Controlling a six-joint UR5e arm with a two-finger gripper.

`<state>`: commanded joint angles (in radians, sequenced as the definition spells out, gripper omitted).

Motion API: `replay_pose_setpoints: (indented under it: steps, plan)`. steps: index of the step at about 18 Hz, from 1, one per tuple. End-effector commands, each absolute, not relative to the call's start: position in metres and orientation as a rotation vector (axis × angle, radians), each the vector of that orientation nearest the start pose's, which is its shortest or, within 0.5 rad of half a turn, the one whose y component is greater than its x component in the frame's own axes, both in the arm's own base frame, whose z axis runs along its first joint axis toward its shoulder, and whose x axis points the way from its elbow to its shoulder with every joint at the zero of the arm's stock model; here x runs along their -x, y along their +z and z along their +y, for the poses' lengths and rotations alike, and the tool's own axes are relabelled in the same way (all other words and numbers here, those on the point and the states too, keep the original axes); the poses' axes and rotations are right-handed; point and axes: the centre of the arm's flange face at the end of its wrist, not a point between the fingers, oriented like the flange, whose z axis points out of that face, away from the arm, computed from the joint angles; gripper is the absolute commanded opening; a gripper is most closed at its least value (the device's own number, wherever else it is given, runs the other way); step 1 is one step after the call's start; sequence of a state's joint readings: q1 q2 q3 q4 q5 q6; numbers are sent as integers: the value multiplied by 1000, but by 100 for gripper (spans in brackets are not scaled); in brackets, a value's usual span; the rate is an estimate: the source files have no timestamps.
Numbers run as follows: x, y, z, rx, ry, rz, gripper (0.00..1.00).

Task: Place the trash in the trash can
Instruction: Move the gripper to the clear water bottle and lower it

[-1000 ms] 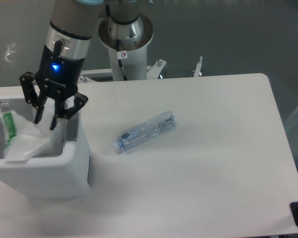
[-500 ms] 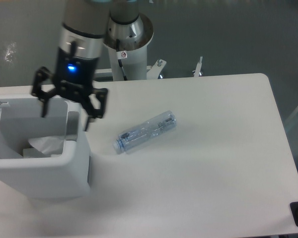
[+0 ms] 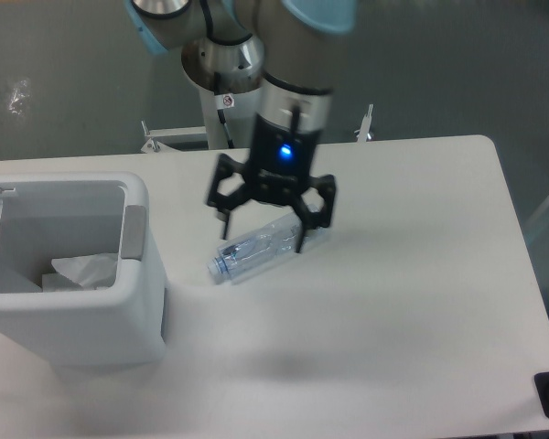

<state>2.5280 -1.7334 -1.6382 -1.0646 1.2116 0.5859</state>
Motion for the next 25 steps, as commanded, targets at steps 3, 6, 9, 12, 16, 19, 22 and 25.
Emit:
replay_pose_setpoints:
  steps: [3,6,9,12,16,19,22,25]
  plan:
    - [368,393,466,2801,-36,-410,100]
    - [358,359,468,2903,-39,-307,100]
    - [333,339,480,3015,-8,-138,100]
    - [312,323,486,3156,78,76,98]
    - [280,287,507,3266,129,291,98]
    - [264,275,511,3264,91,485,99]
    - [250,254,510,3263,9,626,100]
    - [244,229,514,3278,-43,706,100]
